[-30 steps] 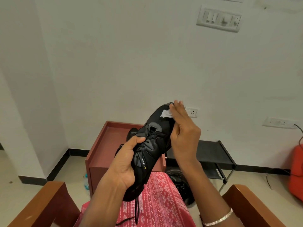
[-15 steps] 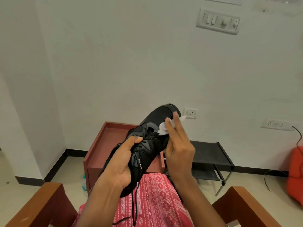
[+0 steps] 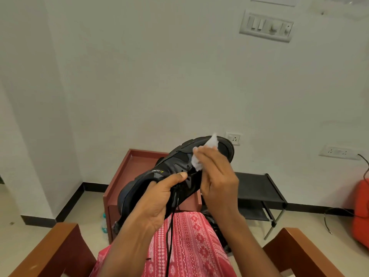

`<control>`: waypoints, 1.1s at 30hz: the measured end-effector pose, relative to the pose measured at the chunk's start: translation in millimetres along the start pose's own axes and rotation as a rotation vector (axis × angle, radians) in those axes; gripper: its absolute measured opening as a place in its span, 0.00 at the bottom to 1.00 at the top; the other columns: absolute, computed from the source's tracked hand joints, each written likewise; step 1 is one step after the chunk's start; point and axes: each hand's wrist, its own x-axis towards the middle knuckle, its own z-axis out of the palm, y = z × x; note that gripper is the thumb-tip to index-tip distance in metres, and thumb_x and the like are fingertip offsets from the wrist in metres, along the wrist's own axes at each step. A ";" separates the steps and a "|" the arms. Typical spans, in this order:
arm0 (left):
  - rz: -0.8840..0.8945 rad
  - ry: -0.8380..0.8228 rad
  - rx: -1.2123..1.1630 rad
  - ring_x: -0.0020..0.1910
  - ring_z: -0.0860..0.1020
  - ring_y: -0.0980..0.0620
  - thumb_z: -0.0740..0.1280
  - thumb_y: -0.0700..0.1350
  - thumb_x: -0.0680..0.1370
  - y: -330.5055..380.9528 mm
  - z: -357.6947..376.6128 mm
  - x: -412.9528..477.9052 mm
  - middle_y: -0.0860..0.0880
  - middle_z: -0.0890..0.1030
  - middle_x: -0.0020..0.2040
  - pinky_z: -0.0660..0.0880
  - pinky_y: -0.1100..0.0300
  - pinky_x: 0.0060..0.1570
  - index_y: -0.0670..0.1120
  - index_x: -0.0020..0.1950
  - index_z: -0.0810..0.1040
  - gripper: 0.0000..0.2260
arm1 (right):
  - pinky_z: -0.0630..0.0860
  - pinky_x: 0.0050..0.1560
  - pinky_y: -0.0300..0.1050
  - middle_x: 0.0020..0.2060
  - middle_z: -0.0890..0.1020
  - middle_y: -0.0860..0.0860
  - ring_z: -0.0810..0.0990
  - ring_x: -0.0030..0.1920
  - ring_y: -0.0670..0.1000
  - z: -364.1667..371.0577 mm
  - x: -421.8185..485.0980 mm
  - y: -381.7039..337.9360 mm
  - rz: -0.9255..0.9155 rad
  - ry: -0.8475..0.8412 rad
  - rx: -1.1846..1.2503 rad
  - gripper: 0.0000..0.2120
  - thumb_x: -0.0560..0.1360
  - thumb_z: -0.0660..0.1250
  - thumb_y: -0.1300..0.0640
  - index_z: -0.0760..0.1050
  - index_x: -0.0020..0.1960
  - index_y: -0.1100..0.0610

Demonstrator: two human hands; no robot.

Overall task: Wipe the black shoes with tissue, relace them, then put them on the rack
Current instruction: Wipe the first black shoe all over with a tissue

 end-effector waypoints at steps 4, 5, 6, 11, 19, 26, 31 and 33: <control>0.029 0.040 0.079 0.48 0.85 0.43 0.74 0.39 0.72 -4.6 2.2 1.1 0.39 0.86 0.51 0.83 0.55 0.46 0.38 0.57 0.82 0.15 | 0.71 0.70 0.45 0.63 0.80 0.54 0.75 0.67 0.51 -4.2 12.2 16.8 0.213 0.026 -0.055 0.19 0.77 0.61 0.67 0.79 0.66 0.60; 0.029 0.050 0.089 0.49 0.85 0.44 0.75 0.39 0.71 -4.9 3.0 0.1 0.40 0.86 0.51 0.83 0.54 0.47 0.38 0.58 0.81 0.17 | 0.70 0.71 0.43 0.65 0.80 0.53 0.75 0.68 0.50 -3.2 12.3 16.4 0.265 0.038 -0.057 0.21 0.76 0.62 0.69 0.78 0.67 0.59; 0.029 0.052 0.102 0.50 0.85 0.44 0.76 0.41 0.69 -5.2 3.6 -0.9 0.41 0.86 0.51 0.82 0.53 0.50 0.39 0.60 0.81 0.20 | 0.69 0.71 0.43 0.66 0.79 0.52 0.74 0.69 0.50 -2.1 11.0 13.5 0.298 0.042 -0.062 0.22 0.76 0.63 0.71 0.78 0.67 0.58; 0.034 -0.056 0.198 0.58 0.82 0.45 0.78 0.60 0.66 -0.1 1.6 -6.3 0.45 0.85 0.55 0.72 0.44 0.67 0.47 0.56 0.86 0.24 | 0.73 0.70 0.51 0.62 0.81 0.53 0.77 0.68 0.49 4.5 -8.3 -22.5 0.114 -0.076 0.047 0.16 0.82 0.60 0.65 0.78 0.66 0.60; 0.054 -0.025 0.224 0.62 0.80 0.52 0.65 0.69 0.73 -6.0 9.2 -3.4 0.52 0.85 0.57 0.68 0.47 0.71 0.51 0.60 0.84 0.27 | 0.75 0.67 0.50 0.62 0.81 0.52 0.78 0.65 0.50 -0.4 6.7 14.3 0.229 -0.020 -0.053 0.17 0.77 0.63 0.66 0.80 0.64 0.59; 0.080 0.058 0.255 0.55 0.83 0.48 0.72 0.59 0.74 -10.4 2.3 1.3 0.48 0.87 0.49 0.73 0.43 0.65 0.53 0.48 0.88 0.12 | 0.71 0.71 0.49 0.65 0.80 0.53 0.75 0.69 0.49 10.1 -14.2 -18.5 0.117 -0.108 0.025 0.19 0.77 0.62 0.69 0.79 0.66 0.60; 0.122 0.098 0.265 0.52 0.84 0.49 0.72 0.53 0.76 -8.3 2.2 -0.1 0.49 0.87 0.46 0.77 0.46 0.61 0.47 0.45 0.87 0.10 | 0.73 0.70 0.47 0.65 0.80 0.54 0.75 0.69 0.48 7.8 -3.1 3.3 0.054 -0.113 -0.007 0.18 0.78 0.66 0.69 0.79 0.66 0.59; 0.132 0.087 0.276 0.52 0.84 0.52 0.71 0.53 0.77 -8.3 5.0 -1.4 0.53 0.87 0.45 0.78 0.50 0.59 0.51 0.41 0.86 0.09 | 0.75 0.68 0.50 0.65 0.80 0.52 0.75 0.68 0.47 5.8 4.2 19.3 0.241 -0.034 -0.037 0.24 0.75 0.65 0.73 0.79 0.67 0.57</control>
